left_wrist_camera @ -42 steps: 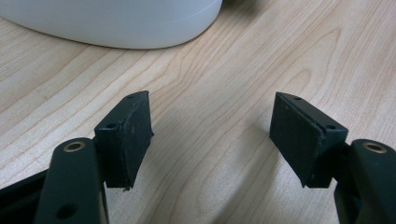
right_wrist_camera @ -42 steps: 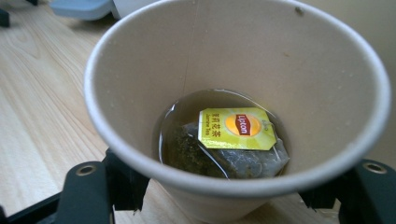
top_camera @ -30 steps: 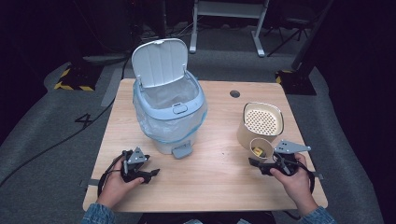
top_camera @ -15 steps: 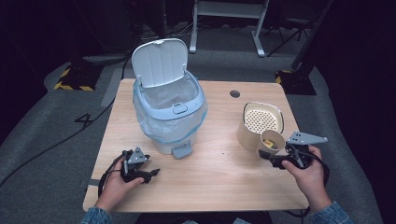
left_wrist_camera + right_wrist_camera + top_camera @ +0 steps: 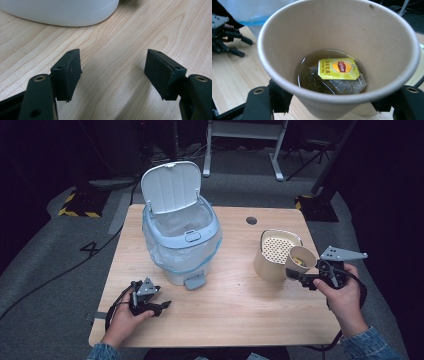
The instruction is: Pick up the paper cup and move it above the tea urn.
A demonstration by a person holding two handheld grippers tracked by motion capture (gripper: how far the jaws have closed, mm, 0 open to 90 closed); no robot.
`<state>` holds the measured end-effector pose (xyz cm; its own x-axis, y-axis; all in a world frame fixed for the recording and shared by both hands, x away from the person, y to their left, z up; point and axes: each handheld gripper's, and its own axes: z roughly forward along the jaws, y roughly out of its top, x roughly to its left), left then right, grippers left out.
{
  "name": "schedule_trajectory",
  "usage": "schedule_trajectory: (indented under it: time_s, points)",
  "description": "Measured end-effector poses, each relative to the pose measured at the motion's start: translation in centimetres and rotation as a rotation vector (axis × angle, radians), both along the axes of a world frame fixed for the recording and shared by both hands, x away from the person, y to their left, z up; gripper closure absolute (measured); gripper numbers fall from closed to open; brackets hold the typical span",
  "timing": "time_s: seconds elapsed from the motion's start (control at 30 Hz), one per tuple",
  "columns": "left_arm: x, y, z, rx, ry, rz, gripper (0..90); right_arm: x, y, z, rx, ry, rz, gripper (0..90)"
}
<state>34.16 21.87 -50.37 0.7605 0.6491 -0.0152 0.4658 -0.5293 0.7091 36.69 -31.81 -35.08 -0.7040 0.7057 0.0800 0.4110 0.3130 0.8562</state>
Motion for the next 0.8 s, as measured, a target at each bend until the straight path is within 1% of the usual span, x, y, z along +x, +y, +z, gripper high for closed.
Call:
schedule_trajectory:
  time_s: [0.03, 0.1, 0.13, 0.2, 0.3, 0.33, 0.6, 0.67, 0.8]
  points:
    - [0.0, 0.0, 0.0, 0.000, 0.000, 0.000, 29.9, 0.1, -0.1, 0.2, 0.006, 0.005, -0.008, 32.3]
    - [0.0, 0.0, 0.0, -0.002, 0.003, 0.000, 29.8, 0.5, -0.3, 0.7, 0.008, -0.002, -0.014, 32.4]
    - [0.0, 0.0, 0.0, -0.002, 0.003, 0.000, 29.8, 0.7, -0.4, 1.0, 0.000, -0.006, -0.020, 32.5]
    - [0.0, 0.0, 0.0, -0.004, 0.005, 0.001, 29.9, 1.2, -0.7, 1.7, -0.002, -0.014, -0.032, 32.5]
    - [0.0, -0.1, 0.0, -0.005, 0.006, 0.004, 29.9, 1.6, -0.9, 2.0, -0.005, -0.018, -0.045, 32.5]
    - [0.1, -0.1, 0.0, -0.003, 0.005, 0.002, 29.9, 1.8, -1.0, 2.2, -0.017, -0.021, -0.054, 32.5]
    - [0.2, -0.1, 0.0, -0.002, 0.003, 0.001, 29.9, 3.6, -1.8, 2.8, -0.057, -0.026, -0.110, 32.5]
    - [0.3, -0.1, 0.0, 0.003, -0.001, -0.002, 29.9, 4.2, -2.0, 2.8, -0.067, -0.025, -0.117, 32.4]
    - [0.3, -0.2, 0.0, -0.003, 0.005, 0.002, 29.9, 5.3, -2.3, 2.9, -0.094, -0.018, -0.120, 32.4]
